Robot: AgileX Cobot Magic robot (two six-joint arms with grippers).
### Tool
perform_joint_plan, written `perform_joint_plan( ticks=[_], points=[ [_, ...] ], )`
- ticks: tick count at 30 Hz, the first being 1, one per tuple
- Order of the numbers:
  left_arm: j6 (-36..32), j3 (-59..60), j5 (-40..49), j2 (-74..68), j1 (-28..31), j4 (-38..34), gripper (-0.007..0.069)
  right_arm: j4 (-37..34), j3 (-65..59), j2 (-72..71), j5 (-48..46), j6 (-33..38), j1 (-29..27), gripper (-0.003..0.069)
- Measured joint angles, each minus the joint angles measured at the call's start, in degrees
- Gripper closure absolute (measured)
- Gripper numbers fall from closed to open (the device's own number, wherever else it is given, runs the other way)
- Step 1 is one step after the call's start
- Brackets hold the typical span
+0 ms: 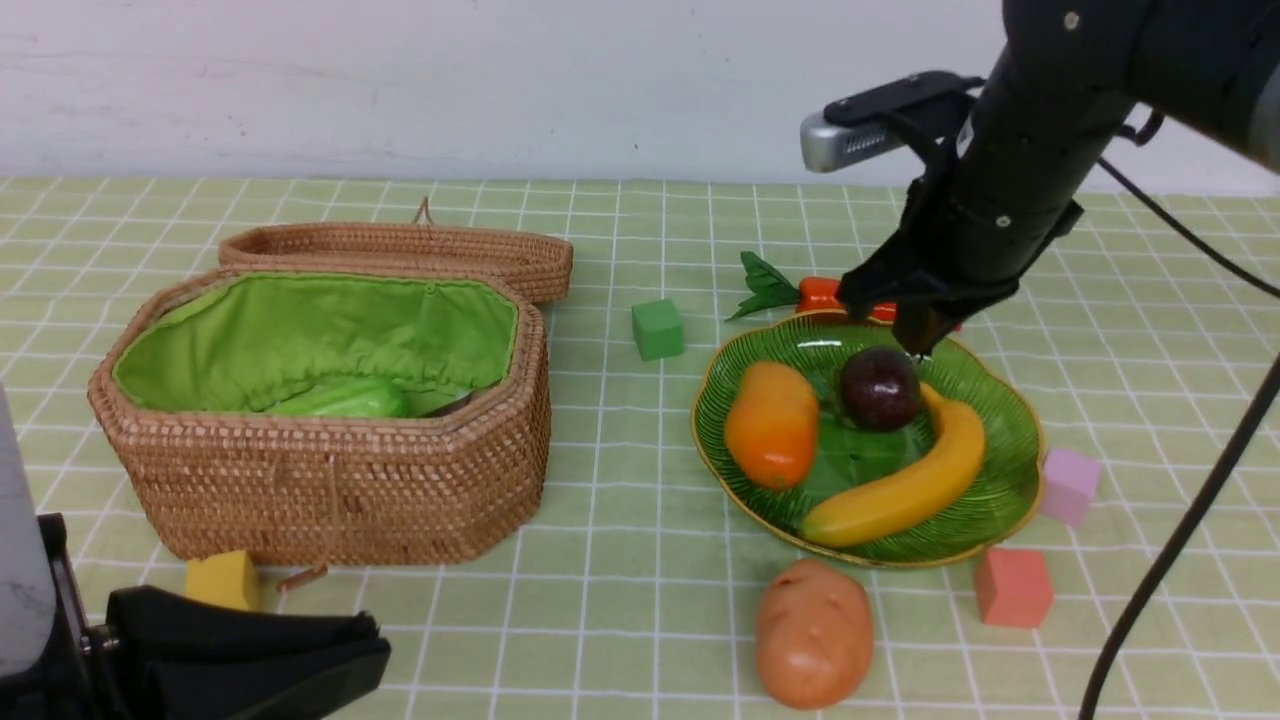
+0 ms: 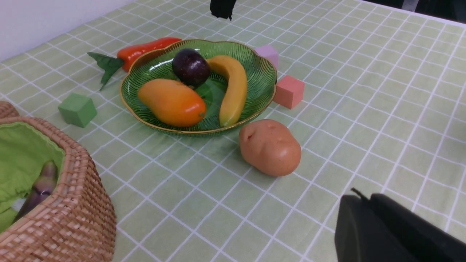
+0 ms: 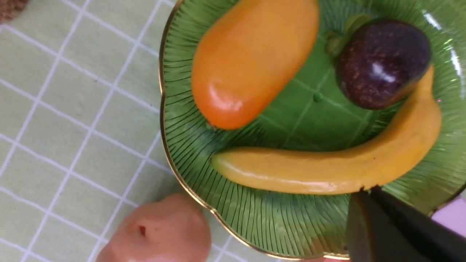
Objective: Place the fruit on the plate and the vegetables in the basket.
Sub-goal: Use the right arm to grab a carrot and put it into the left basket
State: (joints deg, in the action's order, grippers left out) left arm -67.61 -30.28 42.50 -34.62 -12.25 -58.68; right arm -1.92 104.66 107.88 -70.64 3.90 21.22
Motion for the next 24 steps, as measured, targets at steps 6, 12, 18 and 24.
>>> perform_joint_plan(
  ticks=[6,12,18,24],
  points=[
    [0.0,0.0,0.4,0.0,0.0,0.0,0.0603,0.0,0.1,-1.0,-0.4,-1.1,0.0,0.0678],
    [0.0,0.0,0.5,0.0,0.0,0.0,0.0603,4.0,0.8,-0.2,-0.7,-0.9,-2.1,0.0674],
    [1.6,-1.4,-2.6,-1.7,0.0,-1.3,0.0617,-2.6,9.3,7.5,-0.8,5.8,-9.8,0.0621],
    [7.9,-11.6,-5.3,-9.2,0.0,-0.2,0.0637,-11.3,20.3,16.4,-0.8,15.6,-13.4,0.0454]
  ],
)
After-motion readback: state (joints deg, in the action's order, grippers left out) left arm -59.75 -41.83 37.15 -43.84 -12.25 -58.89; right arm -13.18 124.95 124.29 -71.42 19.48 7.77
